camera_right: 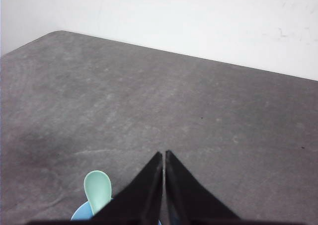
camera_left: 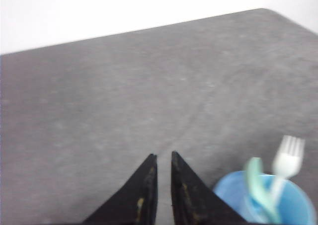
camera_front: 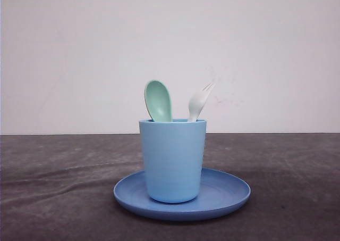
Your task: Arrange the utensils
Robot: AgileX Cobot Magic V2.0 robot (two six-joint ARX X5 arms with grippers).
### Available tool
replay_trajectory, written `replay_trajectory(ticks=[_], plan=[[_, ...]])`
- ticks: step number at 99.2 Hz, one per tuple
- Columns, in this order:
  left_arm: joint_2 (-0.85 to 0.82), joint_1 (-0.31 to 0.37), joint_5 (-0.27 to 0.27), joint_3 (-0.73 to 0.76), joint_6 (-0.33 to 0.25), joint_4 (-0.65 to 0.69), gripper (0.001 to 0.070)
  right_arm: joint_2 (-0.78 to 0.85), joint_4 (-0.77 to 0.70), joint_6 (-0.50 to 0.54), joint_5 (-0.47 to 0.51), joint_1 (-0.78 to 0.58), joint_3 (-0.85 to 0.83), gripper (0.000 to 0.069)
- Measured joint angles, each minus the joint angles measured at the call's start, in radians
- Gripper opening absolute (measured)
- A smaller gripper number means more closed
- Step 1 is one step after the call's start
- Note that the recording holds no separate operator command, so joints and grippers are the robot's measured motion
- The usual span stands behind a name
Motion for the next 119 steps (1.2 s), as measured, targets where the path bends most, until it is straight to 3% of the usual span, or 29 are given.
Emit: replay_trajectory(ticks=[17, 32, 50, 82, 119], plan=[[-0.074, 0.188, 0.083, -0.072, 0.065, 0.006, 0.0024, 0.000, 0.000, 0.000, 0.000, 0.000, 0.000, 0.0007], [-0.199, 0.358, 0.109, -0.213, 0.072, 0.079, 0.0024, 0.000, 0.000, 0.000, 0.000, 0.000, 0.000, 0.0007], [-0.385, 0.486, 0.112, -0.410, 0.075, 0.127, 0.0024, 0.000, 0.000, 0.000, 0.000, 0.000, 0.000, 0.0007], [-0.646, 0.587, 0.109, -0.721, 0.073, 0.169, 0.0024, 0.000, 0.000, 0.000, 0.000, 0.000, 0.000, 0.0007], [-0.740, 0.616, 0.116, -0.799, 0.068, 0.200, 0.0024, 0.000, 0.001, 0.000, 0.000, 0.000, 0.000, 0.0007]])
